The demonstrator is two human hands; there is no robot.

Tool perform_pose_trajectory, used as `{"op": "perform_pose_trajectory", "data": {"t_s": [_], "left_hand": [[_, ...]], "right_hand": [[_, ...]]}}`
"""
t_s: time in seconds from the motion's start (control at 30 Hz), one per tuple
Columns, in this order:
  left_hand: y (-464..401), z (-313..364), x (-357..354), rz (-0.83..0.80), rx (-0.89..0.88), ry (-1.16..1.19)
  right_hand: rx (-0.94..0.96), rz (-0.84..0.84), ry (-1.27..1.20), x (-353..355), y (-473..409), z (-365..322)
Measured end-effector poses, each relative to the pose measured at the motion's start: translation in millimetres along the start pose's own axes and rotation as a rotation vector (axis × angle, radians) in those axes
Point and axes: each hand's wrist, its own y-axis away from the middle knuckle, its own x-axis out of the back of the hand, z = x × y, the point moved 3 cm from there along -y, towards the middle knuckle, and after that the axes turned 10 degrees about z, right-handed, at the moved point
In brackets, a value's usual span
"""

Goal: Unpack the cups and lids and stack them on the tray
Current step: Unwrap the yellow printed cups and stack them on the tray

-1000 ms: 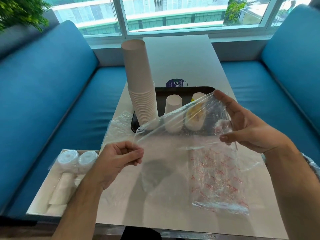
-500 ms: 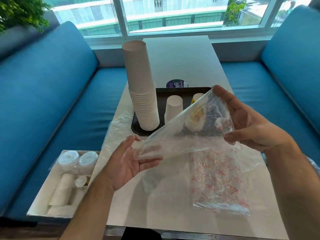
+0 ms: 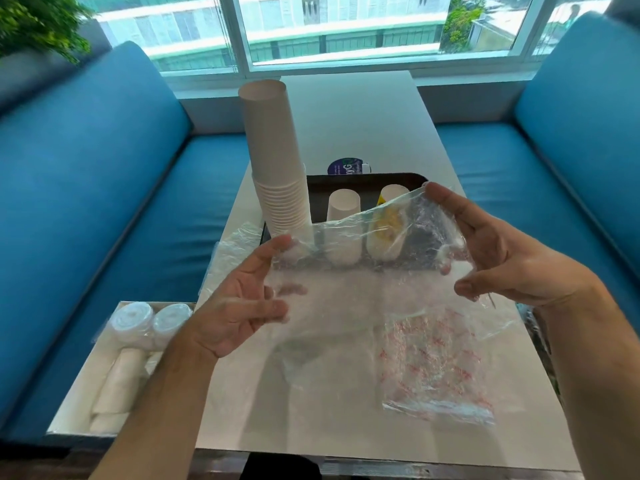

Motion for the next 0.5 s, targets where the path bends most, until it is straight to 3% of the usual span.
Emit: {"op": "perform_pose_trajectory", "data": {"t_s": [0.17,0.5], "left_hand": [[3,13,-3,0.001,0.015,-0.229],[5,33,-5,-0.047,0.017,-0.432]], "right_hand": [[-0.057,0.057,0.071,2,2,8],[-0.119,0.090,0.164,8,17,20]]}}
